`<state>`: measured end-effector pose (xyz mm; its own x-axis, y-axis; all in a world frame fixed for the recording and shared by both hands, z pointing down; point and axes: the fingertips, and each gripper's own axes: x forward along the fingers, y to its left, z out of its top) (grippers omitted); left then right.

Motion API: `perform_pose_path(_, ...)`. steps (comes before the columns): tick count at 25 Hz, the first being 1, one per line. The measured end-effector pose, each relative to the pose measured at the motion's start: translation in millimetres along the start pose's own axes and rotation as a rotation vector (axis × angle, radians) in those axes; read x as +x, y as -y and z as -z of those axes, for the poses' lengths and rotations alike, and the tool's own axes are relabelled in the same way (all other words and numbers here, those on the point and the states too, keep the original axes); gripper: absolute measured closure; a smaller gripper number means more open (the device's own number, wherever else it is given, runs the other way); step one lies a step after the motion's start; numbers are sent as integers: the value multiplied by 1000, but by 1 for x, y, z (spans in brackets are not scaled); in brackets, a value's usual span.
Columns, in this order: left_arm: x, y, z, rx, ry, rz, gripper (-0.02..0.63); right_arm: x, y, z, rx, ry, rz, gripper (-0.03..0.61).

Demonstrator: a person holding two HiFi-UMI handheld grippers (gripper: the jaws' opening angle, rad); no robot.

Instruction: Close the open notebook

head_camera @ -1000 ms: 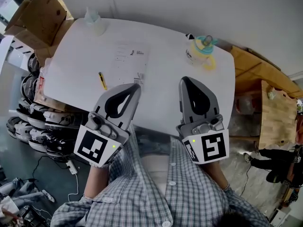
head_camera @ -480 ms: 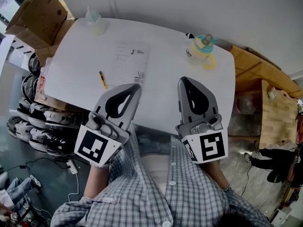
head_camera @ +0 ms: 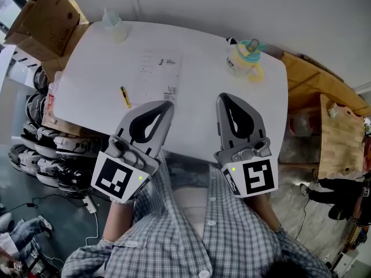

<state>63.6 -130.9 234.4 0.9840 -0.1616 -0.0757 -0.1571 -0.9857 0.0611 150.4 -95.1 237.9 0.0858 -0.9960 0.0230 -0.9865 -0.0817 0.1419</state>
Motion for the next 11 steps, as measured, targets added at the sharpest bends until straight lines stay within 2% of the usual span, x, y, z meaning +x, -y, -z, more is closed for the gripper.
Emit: perform_pose_path(11, -1, -6, 5, 11, -18, -20, 606, 6, -4, 4, -4, -4, -20, 558)
